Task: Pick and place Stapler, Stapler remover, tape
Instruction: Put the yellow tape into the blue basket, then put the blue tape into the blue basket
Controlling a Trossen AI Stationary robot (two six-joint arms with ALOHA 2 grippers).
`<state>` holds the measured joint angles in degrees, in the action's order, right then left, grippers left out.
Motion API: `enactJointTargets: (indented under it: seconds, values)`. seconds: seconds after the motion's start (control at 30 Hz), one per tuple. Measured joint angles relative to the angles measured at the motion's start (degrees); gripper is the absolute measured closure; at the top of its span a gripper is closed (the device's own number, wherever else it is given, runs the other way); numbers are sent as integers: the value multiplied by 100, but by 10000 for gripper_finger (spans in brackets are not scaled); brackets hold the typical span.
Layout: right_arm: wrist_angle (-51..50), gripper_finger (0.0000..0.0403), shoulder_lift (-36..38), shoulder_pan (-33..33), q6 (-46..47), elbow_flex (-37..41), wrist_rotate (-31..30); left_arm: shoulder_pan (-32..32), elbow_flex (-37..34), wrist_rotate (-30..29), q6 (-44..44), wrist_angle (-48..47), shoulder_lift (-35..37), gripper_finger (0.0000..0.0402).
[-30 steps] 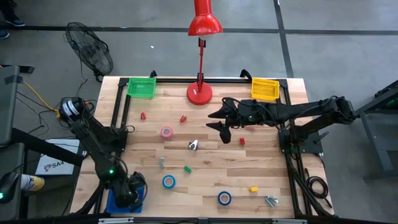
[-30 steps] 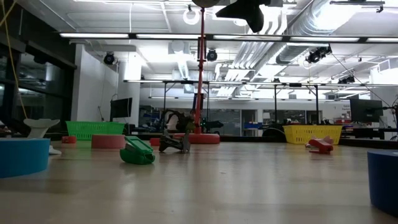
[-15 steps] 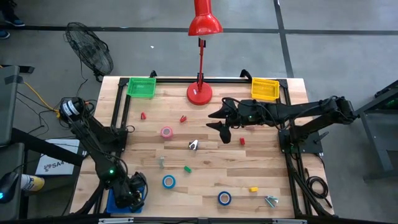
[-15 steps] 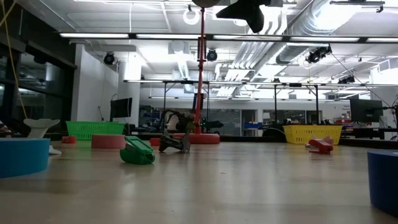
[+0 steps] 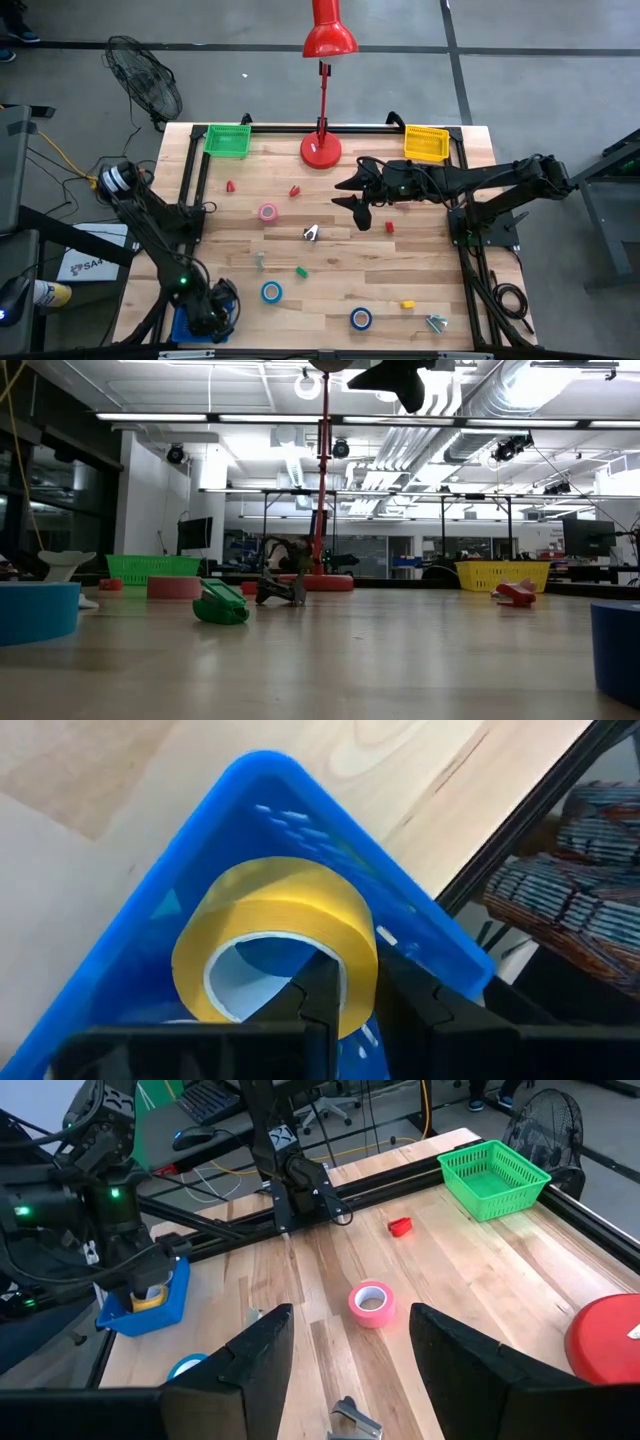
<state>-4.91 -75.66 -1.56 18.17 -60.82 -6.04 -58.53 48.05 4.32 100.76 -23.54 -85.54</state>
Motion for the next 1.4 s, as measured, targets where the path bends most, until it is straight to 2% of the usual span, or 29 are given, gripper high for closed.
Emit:
enactJointTargets:
  seconds: [0.3,0.63,0.77,0.97,1.3,1.4]
  values:
    - [-22,210,0,-1,-15,0,17,-1,0,67,-348,-3,-90,353]
    - [-59,210,-2,1,-17,0,20,1,0,501,-361,78,-87,228]
    - [-133,210,-2,0,-18,0,22,-1,0,591,-305,157,9,202]
    - [-330,210,-2,2,-12,2,24,1,0,-214,-300,-199,575,198]
    - [-585,210,-2,-1,165,2,28,7,0,-1996,-108,-1731,1663,198]
    - [-852,210,-2,-1,380,2,31,127,0,-2176,-126,-2066,1876,198]
